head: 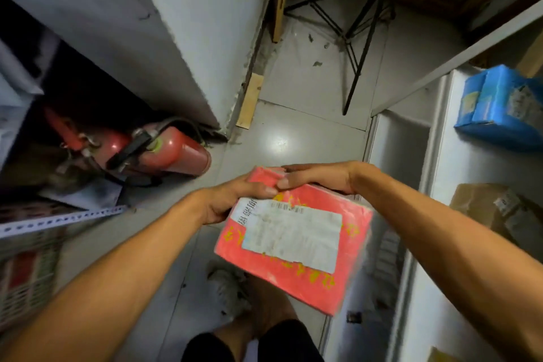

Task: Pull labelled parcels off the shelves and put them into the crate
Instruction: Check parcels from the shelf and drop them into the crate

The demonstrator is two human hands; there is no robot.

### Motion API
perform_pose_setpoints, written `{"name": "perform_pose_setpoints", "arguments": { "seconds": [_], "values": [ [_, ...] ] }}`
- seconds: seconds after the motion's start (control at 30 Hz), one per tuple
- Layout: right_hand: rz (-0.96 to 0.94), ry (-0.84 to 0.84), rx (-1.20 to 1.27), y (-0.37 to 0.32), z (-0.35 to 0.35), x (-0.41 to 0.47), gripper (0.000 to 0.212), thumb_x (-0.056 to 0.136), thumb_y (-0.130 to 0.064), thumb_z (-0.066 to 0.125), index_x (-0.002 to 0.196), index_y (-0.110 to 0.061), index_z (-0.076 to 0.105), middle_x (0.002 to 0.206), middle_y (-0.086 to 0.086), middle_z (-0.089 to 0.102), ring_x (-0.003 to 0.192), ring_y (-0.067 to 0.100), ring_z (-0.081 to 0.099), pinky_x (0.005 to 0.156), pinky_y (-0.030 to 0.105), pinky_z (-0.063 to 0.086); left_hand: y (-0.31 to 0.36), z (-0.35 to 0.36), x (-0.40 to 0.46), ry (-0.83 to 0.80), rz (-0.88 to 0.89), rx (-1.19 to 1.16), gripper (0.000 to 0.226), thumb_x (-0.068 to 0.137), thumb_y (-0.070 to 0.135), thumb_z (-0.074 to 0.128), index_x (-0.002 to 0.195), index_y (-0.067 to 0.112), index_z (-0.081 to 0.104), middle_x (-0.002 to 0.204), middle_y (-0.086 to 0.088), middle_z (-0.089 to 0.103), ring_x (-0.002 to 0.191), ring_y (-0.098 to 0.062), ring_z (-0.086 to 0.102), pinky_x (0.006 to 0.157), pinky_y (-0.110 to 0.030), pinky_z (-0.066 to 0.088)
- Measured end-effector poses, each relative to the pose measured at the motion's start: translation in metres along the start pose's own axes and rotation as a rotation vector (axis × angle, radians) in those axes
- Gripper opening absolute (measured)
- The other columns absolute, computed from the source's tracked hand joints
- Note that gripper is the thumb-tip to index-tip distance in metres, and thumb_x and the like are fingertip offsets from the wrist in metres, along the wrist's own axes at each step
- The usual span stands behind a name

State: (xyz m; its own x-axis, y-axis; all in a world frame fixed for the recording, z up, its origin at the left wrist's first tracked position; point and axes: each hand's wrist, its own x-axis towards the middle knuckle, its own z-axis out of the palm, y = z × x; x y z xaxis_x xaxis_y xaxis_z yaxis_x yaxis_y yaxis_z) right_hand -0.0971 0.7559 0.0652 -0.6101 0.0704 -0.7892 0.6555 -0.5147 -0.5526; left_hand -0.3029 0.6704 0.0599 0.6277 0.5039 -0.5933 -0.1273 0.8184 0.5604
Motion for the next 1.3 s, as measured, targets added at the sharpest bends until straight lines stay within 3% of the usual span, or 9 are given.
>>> {"name": "perform_pose_setpoints", "arguments": {
  "seconds": [0.27,0.4,0.5,0.53,0.57,0.7,0.97,1.13,1.3],
  "values": [
    [0.049,0.117,0.262,0.003,0.049,0.026,0.114,0.036,-0.082,0.080,0.137,-0.038,0.054,0.123,0.028,0.066,0.105,0.038,0.070,0.091,0.046,0.055,-0.107,-0.009,-0.081,0.369,0.245,-0.336,0.064,0.057,0.038,0.091,0.115,0.021,0.070,0.113,-0.018,0.070,0.103,-0.033,0.067,0.089,-0.042,0.056],
    [0.071,0.243,0.295,0.004,0.090,0.038,0.093,0.062,-0.086,0.065,0.135,-0.028,0.062,0.124,0.021,0.067,0.113,0.035,0.068,0.110,0.053,0.044,-0.149,-0.009,-0.122,0.508,0.319,-0.441,0.062,0.076,0.033,0.073,0.129,0.004,0.060,0.124,-0.023,0.066,0.106,-0.033,0.068,0.090,-0.040,0.057],
    [0.094,0.250,0.329,0.018,0.124,0.051,0.120,0.055,-0.092,0.065,0.147,-0.017,0.049,0.115,0.000,0.046,0.112,0.021,0.045,0.118,0.064,0.023,-0.183,-0.010,-0.148,0.655,0.374,-0.641,0.068,0.076,0.037,0.071,0.134,0.005,0.059,0.124,-0.020,0.068,0.106,-0.032,0.069,0.085,-0.039,0.060],
    [0.082,0.212,0.331,0.022,0.138,0.055,0.122,0.053,-0.091,0.068,0.148,-0.018,0.048,0.152,0.024,0.020,0.143,0.043,0.021,0.117,0.066,0.025,-0.193,-0.010,-0.156,0.708,0.402,-0.707,0.072,0.074,0.038,0.071,0.136,0.004,0.057,0.122,-0.018,0.070,0.104,-0.031,0.070,0.081,-0.037,0.060],
    [0.064,0.174,0.303,0.024,0.152,0.059,0.119,0.049,-0.090,0.071,0.145,-0.021,0.052,0.145,0.014,0.055,0.132,0.042,0.052,0.113,0.065,0.034,-0.202,-0.012,-0.163,0.762,0.437,-0.756,0.071,0.075,0.037,0.069,0.137,0.004,0.057,0.118,-0.016,0.072,0.102,-0.029,0.072,0.077,-0.035,0.060],
    [0.007,0.099,0.236,0.023,0.201,0.086,0.120,0.036,-0.078,0.085,0.140,-0.026,0.054,0.134,0.008,0.066,0.122,0.028,0.063,0.099,0.051,0.050,-0.234,-0.017,-0.196,0.915,0.568,-0.882,0.067,0.076,0.037,0.064,0.136,0.008,0.058,0.110,-0.010,0.075,0.096,-0.023,0.073,0.069,-0.029,0.059],
    [-0.022,0.126,0.145,-0.017,0.296,0.154,0.079,0.059,-0.058,0.072,0.126,-0.016,0.065,0.113,0.012,0.072,0.109,0.034,0.064,0.109,0.057,0.043,-0.316,-0.033,-0.274,1.020,0.505,-0.922,0.126,0.040,0.074,0.085,0.139,0.009,0.043,0.126,-0.023,0.060,0.096,-0.031,0.063,0.067,-0.043,0.057],
    [-0.101,0.073,0.116,-0.035,0.370,0.189,0.044,0.085,-0.052,0.056,0.106,-0.020,0.077,0.108,0.011,0.074,0.101,0.027,0.070,0.097,0.044,0.054,-0.370,-0.043,-0.316,0.980,0.539,-1.018,0.095,0.024,0.077,0.087,0.093,0.017,0.063,0.092,-0.012,0.067,0.081,-0.026,0.066,0.071,-0.044,0.057],
    [-0.115,-0.010,-0.024,-0.046,0.439,0.223,0.040,0.088,-0.052,0.054,0.104,-0.024,0.079,0.109,0.010,0.073,0.103,0.027,0.066,0.106,0.052,0.043,-0.419,-0.051,-0.355,1.047,0.568,-1.021,0.099,0.042,0.074,0.087,0.116,0.015,0.056,0.110,-0.018,0.066,0.088,-0.028,0.068,0.073,-0.041,0.057]
  ]
}}
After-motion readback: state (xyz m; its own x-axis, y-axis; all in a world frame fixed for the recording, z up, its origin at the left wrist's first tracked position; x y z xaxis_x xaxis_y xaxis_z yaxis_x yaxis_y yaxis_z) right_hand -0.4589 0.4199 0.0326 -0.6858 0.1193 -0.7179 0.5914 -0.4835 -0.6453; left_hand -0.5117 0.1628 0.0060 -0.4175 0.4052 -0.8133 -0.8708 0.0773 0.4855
